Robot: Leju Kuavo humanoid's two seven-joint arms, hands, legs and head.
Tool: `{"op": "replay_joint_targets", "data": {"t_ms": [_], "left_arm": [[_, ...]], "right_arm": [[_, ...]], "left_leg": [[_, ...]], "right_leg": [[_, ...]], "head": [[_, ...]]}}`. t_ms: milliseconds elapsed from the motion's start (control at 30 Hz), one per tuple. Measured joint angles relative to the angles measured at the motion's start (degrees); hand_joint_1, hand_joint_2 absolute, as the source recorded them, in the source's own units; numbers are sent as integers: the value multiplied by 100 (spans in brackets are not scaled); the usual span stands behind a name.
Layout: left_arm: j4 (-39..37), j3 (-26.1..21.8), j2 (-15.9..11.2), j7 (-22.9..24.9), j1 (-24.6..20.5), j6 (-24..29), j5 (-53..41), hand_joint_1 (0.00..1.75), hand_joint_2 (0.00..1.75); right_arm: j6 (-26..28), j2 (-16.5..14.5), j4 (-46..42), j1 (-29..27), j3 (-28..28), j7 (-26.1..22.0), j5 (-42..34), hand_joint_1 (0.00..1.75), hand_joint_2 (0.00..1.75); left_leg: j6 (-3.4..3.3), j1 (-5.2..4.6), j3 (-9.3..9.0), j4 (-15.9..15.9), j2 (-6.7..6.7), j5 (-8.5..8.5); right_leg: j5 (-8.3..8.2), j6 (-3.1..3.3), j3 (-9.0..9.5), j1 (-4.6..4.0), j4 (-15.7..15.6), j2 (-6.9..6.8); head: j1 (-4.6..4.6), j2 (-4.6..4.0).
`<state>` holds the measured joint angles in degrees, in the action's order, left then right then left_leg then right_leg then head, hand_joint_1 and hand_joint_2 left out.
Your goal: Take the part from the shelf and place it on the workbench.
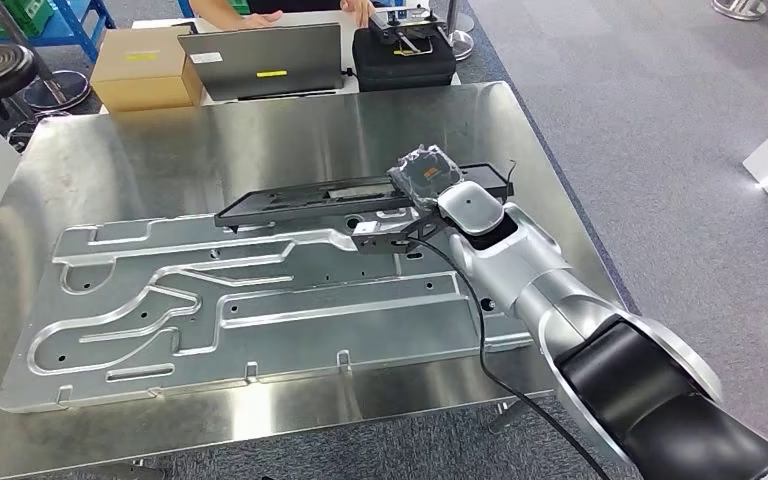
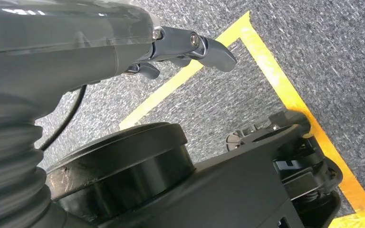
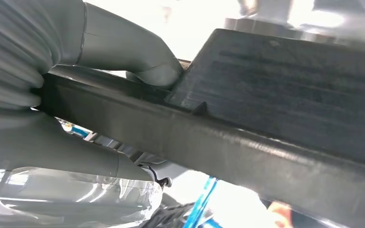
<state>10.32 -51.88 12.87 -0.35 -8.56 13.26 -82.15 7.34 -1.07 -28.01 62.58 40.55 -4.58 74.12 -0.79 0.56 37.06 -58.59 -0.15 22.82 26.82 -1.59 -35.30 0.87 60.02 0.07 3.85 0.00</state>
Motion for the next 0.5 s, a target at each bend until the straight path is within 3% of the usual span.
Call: {"op": "replay_joint_targets", "data": {"t_ms": [33,100,133,167,200,233,267,333,433,467,500], "left_arm": [[0,5,0,-5,-8,-1,-2,0,175],[0,13,-1,-9,-19,-1,-3,0,175],[0,14,-2,-10,-18,-1,-3,0,175],[0,15,-2,-20,-14,-1,-3,0,175],[0,15,-2,-41,-10,-1,-1,0,175],[0,16,-2,-74,-8,-1,3,0,175],[0,19,2,-116,-9,-2,7,0,175],[-1,24,23,-184,-28,-7,14,0,175],[-2,32,42,-227,-86,-27,15,0,175],[-1,34,42,-237,-102,-34,18,0,131],[0,36,43,-250,-112,-38,32,0,87]], "right_arm": [[1,-21,61,20,16,-8,-7,175,175],[1,-52,181,48,52,-19,-12,175,175],[0,-61,236,48,71,-25,-14,175,175],[-1,-66,285,42,89,-35,-22,175,175],[-2,-69,323,37,102,-52,-37,175,175],[-3,-74,352,38,109,-79,-61,175,175],[-4,-79,372,43,112,-112,-92,175,175],[-4,-98,393,59,113,-163,-156,175,175],[-14,-134,411,68,113,-195,-226,44,44],[-19,-141,415,68,113,-207,-244,0,0],[-25,-149,418,72,112,-220,-270,0,0]], "left_leg": [[-32,5,-21,10,0,11],[-88,-10,-59,11,1,53],[-109,-22,-86,11,-3,76],[-125,-35,-119,11,-11,102],[-134,-50,-158,10,-24,129],[-137,-68,-203,10,-37,157],[-136,-80,-243,10,-47,186],[-112,-99,-276,5,-49,232],[-35,-88,-273,13,-27,260],[-7,-91,-278,4,-21,282],[25,-95,-262,-59,-19,336]], "right_leg": [[119,-20,-115,5,229,-1],[403,-38,-518,3,977,-3],[483,-38,-722,2,1316,-3],[458,-28,-851,-1,1488,-3],[318,-2,-870,-10,1429,-3],[89,41,-777,-26,1144,-3],[-161,102,-619,-55,726,-4],[-440,220,-335,-118,58,-18],[-447,268,-245,-161,-182,-12],[-451,268,-215,-143,-220,-7],[-455,273,-174,-115,-265,-7]], "head": [[0,0],[0,0],[0,0],[0,0],[0,0],[0,0],[-1,0],[0,0],[1,0],[1,0],[1,0]]}}
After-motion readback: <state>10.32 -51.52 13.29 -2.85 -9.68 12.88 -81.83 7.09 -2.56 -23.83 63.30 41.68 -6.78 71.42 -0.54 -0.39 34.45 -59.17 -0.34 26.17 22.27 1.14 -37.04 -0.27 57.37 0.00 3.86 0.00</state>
